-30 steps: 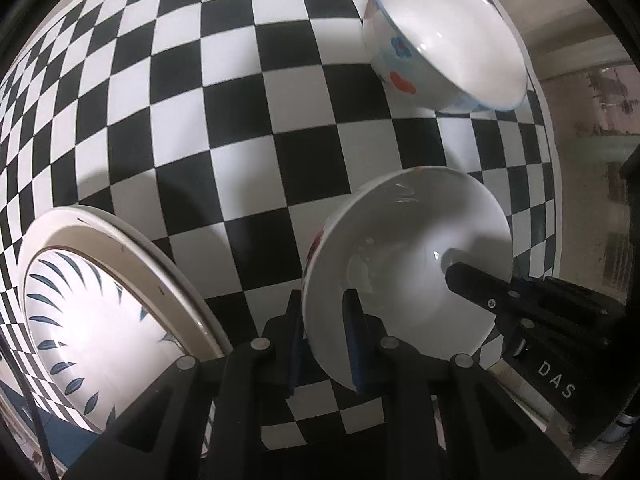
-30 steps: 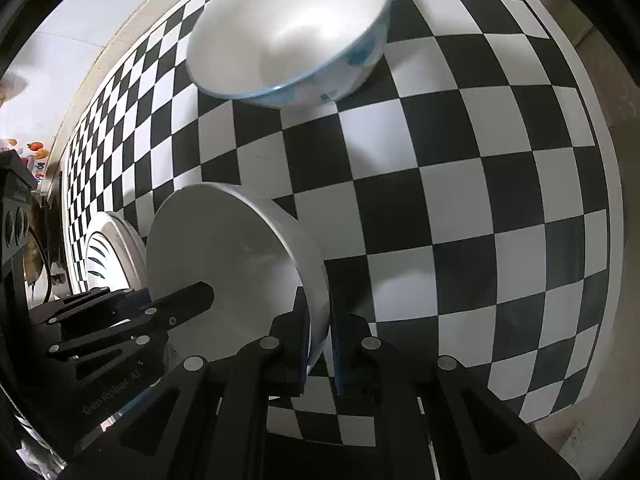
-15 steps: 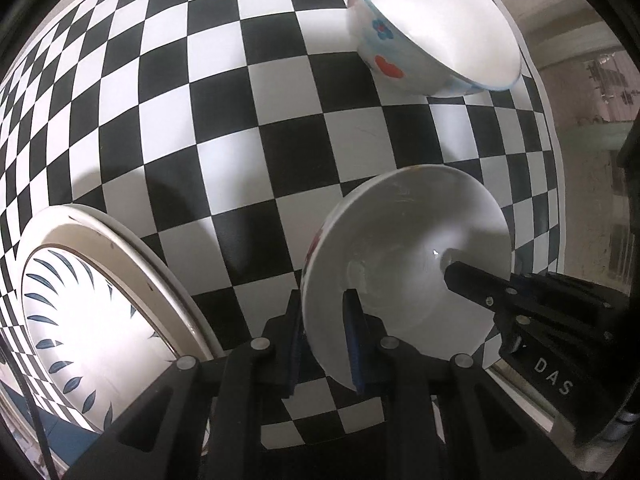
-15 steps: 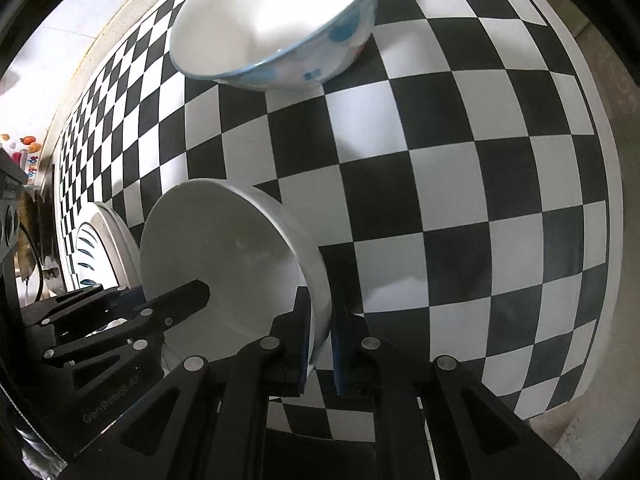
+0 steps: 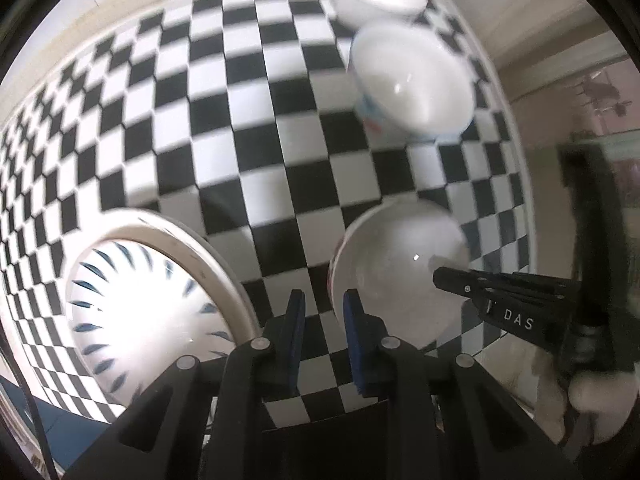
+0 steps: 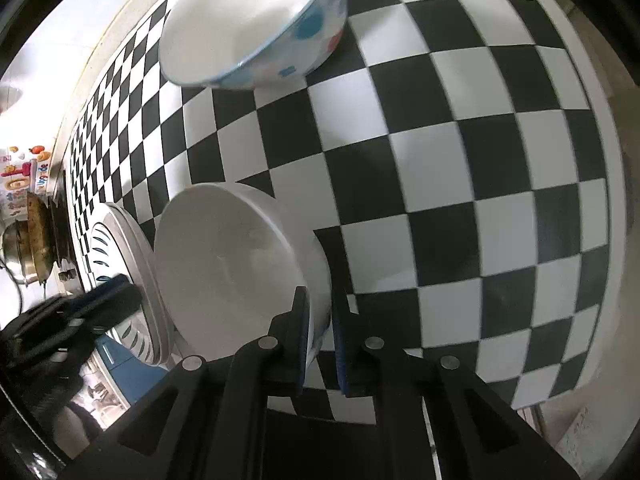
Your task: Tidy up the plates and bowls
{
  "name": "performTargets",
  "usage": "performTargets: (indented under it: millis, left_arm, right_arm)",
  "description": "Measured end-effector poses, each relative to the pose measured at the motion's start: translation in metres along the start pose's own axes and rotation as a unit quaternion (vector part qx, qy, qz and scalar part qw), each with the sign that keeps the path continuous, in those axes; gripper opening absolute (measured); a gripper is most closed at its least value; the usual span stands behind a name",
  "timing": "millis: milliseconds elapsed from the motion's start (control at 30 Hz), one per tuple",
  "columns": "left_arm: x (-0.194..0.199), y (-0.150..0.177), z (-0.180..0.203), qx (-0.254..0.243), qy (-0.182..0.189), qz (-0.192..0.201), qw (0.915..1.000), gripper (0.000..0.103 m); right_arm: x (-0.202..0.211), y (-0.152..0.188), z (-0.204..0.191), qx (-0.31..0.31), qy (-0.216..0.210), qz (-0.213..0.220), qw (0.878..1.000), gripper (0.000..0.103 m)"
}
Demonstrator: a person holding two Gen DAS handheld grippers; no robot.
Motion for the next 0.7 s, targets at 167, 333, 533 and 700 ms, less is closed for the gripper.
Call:
performTargets:
  millis: [167,333,533,700]
  left_arm:
    - [0.038,-0.035,0.003,-0.002,0.004,0.047,0.9989,0.024]
    - [0.049,-0.103,-0.002,0.002,0.004,0.078,0.9969,0.025]
    - [0.035,-0.205,-0.006,0.005,0.005,0.079,0.9969,0.025]
    - [-0.009,-0.266,-0.01,0.006,0.017,0.037,0.9992,0.025]
  right_arm:
    - [0.043,-0.013,0.01,-0.015,-0.014,0.025,0.999,0.015]
    - [0.11,-0.055,0.01,-0.017,-0.026,0.099,0.995,0.073]
    - [0.146,-0.153,0.014,-0.038,-0.022,0.161,0.986,0.081]
    - [0.117,-0.228,0.017,-0.061,-0.021,0.136,0.989,0.079]
Point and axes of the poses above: each gripper's, at about its wrist camera, not at the fingertips, and x roughly against the way its jaws point, z to its right, y to its underside, the point moved 10 cm from there along -x, roughly the way its jaws point, and after that the axes turned 10 degrees about y, right-handed, at the moved point
